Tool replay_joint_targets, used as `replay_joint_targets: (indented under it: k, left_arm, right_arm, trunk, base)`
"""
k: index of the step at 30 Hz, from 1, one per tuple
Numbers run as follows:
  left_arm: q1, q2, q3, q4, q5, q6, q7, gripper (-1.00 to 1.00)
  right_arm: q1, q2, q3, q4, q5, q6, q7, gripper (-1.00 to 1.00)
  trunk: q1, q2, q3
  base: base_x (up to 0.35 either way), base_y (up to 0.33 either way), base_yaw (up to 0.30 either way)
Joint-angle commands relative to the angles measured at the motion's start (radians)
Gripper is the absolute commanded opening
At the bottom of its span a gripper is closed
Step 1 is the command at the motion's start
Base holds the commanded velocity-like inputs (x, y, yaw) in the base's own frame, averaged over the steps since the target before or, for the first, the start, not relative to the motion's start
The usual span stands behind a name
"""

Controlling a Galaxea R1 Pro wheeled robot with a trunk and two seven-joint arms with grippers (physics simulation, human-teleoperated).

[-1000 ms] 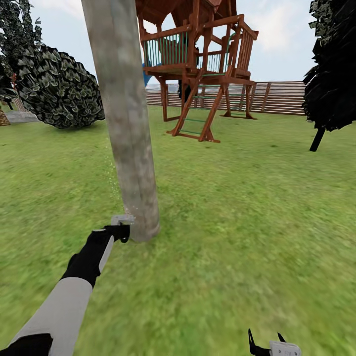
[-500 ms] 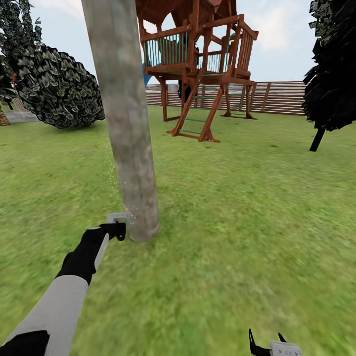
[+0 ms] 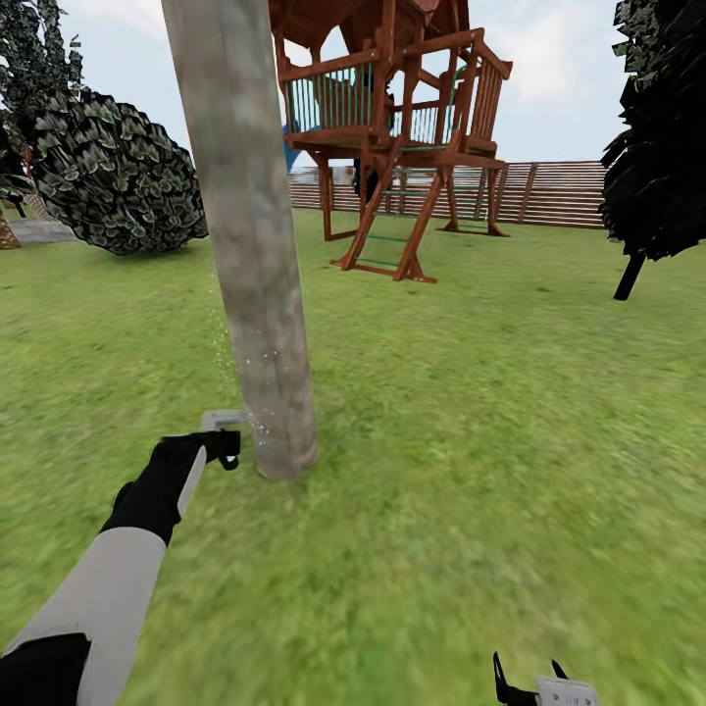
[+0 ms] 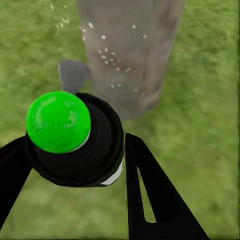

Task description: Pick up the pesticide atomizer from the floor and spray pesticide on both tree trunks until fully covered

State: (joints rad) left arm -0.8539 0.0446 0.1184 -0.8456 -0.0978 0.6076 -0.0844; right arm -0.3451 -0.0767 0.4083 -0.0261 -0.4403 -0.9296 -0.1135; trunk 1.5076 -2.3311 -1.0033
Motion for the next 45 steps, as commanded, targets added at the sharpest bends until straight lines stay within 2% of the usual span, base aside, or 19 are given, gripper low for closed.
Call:
replay_joint_targets:
  k: [1, 4, 7, 10, 13, 15, 19, 21, 23, 24, 28, 31, 34, 35, 36, 40, 44, 45]
  left_arm:
    - [0.002, -0.004, 0.000, -0.001, -0.002, 0.000, 0.000, -1.00]
    - [0.003, -0.007, 0.001, 0.000, -0.002, 0.000, -0.001, -1.00]
    - [0.004, -0.006, 0.000, 0.000, -0.003, 0.000, -0.042, -1.00]
    - [0.005, -0.010, -0.004, 0.000, -0.003, 0.000, -0.054, -1.00]
    - [0.006, -0.031, -0.051, -0.001, -0.003, -0.001, -0.054, -1.00]
    - [0.005, -0.034, -0.060, -0.001, -0.003, -0.002, -0.054, -1.00]
    - [0.004, -0.016, -0.058, 0.006, -0.005, -0.001, -0.055, -1.00]
    - [0.006, 0.017, -0.058, 0.014, -0.003, -0.001, -0.057, -1.00]
    - [0.009, 0.024, -0.064, 0.017, -0.005, -0.001, -0.058, -1.00]
    - [0.013, 0.020, -0.066, 0.021, -0.006, -0.002, -0.058, -1.00]
    - [0.030, -0.025, -0.068, 0.045, -0.007, -0.003, -0.071, -1.00]
    - [0.030, -0.033, -0.070, 0.045, -0.009, 0.000, -0.102, -1.00]
    - [0.030, -0.008, -0.067, 0.047, -0.012, -0.001, -0.105, -1.00]
    - [0.030, 0.029, -0.068, 0.048, -0.010, 0.000, -0.106, -1.00]
    - [0.031, 0.047, -0.068, 0.049, -0.011, 0.000, -0.106, -1.00]
    - [0.034, 0.090, -0.062, 0.053, -0.012, 0.000, -0.106, -1.00]
    - [0.021, 0.093, -0.059, 0.054, -0.013, 0.002, -0.104, -1.00]
    - [0.016, 0.092, -0.059, 0.053, -0.013, 0.020, -0.104, -1.00]
  right_arm:
    - [0.000, 0.000, 0.000, 0.000, 0.000, 0.000, 0.000, 1.00]
    - [0.000, 0.000, 0.000, 0.000, 0.001, 0.000, 0.000, 1.00]
    - [0.000, 0.000, 0.000, 0.000, 0.002, 0.000, 0.000, 1.00]
    - [0.000, 0.000, 0.000, 0.000, 0.002, 0.000, 0.000, 1.00]
    - [0.000, 0.000, 0.000, 0.000, 0.001, 0.000, 0.000, 1.00]
    - [0.000, 0.000, 0.000, 0.000, 0.000, 0.000, 0.000, 1.00]
    - [0.000, 0.000, 0.000, 0.000, 0.001, 0.000, 0.000, 1.00]
    - [0.000, 0.000, 0.000, 0.000, 0.001, 0.000, 0.000, 1.00]
    - [0.000, 0.000, 0.001, 0.000, 0.002, 0.000, 0.000, 1.00]
    - [0.000, 0.000, 0.000, 0.000, 0.002, 0.000, 0.000, 1.00]
    - [0.000, 0.000, 0.000, 0.000, 0.002, 0.000, 0.000, 1.00]
    - [0.000, 0.000, 0.000, 0.000, 0.002, 0.000, 0.000, 1.00]
    - [0.000, 0.000, 0.000, 0.000, 0.002, 0.000, 0.000, 1.00]
    - [0.000, 0.000, 0.000, 0.000, 0.002, 0.000, 0.000, 1.00]
    - [0.000, 0.000, 0.000, 0.000, 0.002, 0.000, 0.000, 1.00]
    - [0.000, 0.000, 0.000, 0.000, 0.002, 0.000, 0.000, 1.00]
    - [0.000, 0.000, 0.000, 0.000, 0.002, 0.000, 0.000, 1.00]
    - [0.000, 0.000, 0.000, 0.000, 0.002, 0.000, 0.000, 1.00]
  trunk:
    - [0.000, 0.000, 0.000]
    - [0.000, 0.000, 0.000]
    - [0.000, 0.000, 0.000]
    - [0.000, 0.000, 0.000]
    - [0.000, 0.000, 0.000]
    - [0.000, 0.000, 0.000]
    - [0.000, 0.000, 0.000]
    - [0.000, 0.000, 0.000]
    - [0.000, 0.000, 0.000]
    - [0.000, 0.000, 0.000]
    - [0.000, 0.000, 0.000]
    - [0.000, 0.000, 0.000]
    - [0.000, 0.000, 0.000]
    - [0.000, 0.000, 0.000]
    - [0.000, 0.000, 0.000]
    - [0.000, 0.000, 0.000]
    - [0.000, 0.000, 0.000]
    - [0.000, 0.000, 0.000]
  base:
    - [0.000, 0.000, 0.000]
    - [0.118, 0.000, 0.000]
    - [0.314, 0.000, 0.000]
    - [0.258, 0.000, 0.000]
    - [0.030, 0.000, 0.000]
    - [0.004, 0.000, 0.000]
    - [0.000, 0.000, 0.000]
    - [0.000, 0.000, 0.000]
    - [0.000, 0.000, 0.000]
    - [0.000, 0.000, 0.000]
    - [0.000, 0.000, 0.000]
    - [0.000, 0.000, 0.000]
    - [0.000, 0.000, 0.000]
    - [0.000, 0.000, 0.000]
    - [0.000, 0.000, 0.000]
    - [0.000, 0.000, 0.000]
    - [0.000, 0.000, 0.000]
    - [0.000, 0.000, 0.000]
